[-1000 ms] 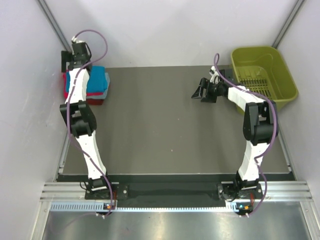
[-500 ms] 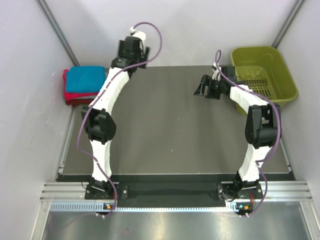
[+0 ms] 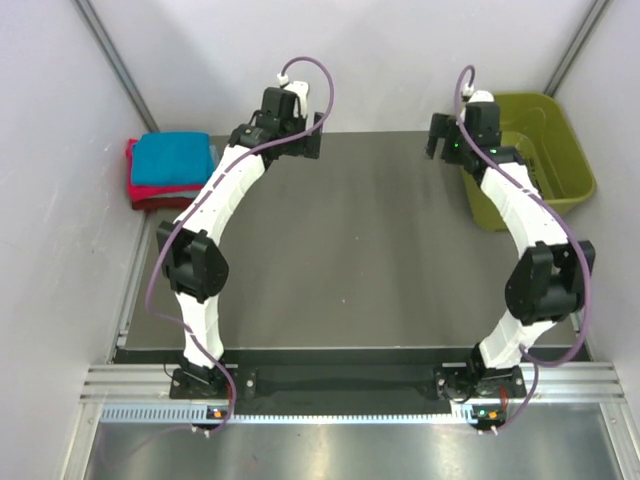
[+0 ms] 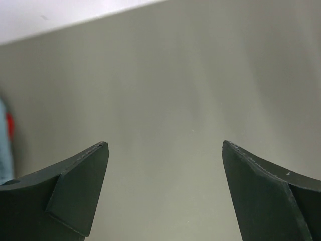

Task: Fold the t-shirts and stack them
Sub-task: Neatly place the folded tshirt to the corner

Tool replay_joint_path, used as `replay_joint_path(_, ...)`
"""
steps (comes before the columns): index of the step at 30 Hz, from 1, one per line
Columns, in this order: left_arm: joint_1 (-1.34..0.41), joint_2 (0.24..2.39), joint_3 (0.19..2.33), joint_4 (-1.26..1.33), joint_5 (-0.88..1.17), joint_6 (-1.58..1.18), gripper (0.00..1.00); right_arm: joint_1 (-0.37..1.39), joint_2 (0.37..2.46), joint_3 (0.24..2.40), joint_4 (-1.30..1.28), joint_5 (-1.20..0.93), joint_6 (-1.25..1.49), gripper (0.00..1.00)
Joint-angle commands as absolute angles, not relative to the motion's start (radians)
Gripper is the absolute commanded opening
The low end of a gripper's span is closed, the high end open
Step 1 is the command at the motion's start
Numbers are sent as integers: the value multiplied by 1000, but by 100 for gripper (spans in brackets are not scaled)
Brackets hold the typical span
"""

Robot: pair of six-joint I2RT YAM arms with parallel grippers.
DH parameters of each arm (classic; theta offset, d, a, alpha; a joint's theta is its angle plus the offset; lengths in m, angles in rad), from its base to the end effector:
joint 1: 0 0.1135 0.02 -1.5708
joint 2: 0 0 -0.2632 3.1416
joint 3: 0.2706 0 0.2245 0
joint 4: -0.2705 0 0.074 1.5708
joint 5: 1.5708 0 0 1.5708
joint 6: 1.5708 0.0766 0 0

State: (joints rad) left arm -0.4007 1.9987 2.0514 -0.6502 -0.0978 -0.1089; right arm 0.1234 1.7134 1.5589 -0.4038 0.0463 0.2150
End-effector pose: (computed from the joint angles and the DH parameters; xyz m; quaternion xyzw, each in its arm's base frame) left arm 0.4323 -0.1750 0.3398 0.1057 0.8768 -0.0759 0.4630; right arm 0.4054 0.0467 0.3203 0.0512 0.8729 0.0617 0.4813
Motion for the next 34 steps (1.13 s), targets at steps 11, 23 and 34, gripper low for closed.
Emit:
replay_joint_path(11,-408,1899,2112,-603,-167,-51,99,120,1442,1545,-391,179,133,100)
replay_joint_path(23,-357,1804,2067,-542,-462,-127,99,121,1431,1523,-310,363,71,100)
replay_joint_path(34,-356,1447,1522,-100,-379,43,99,123,1399,1493,-331,356,71,100)
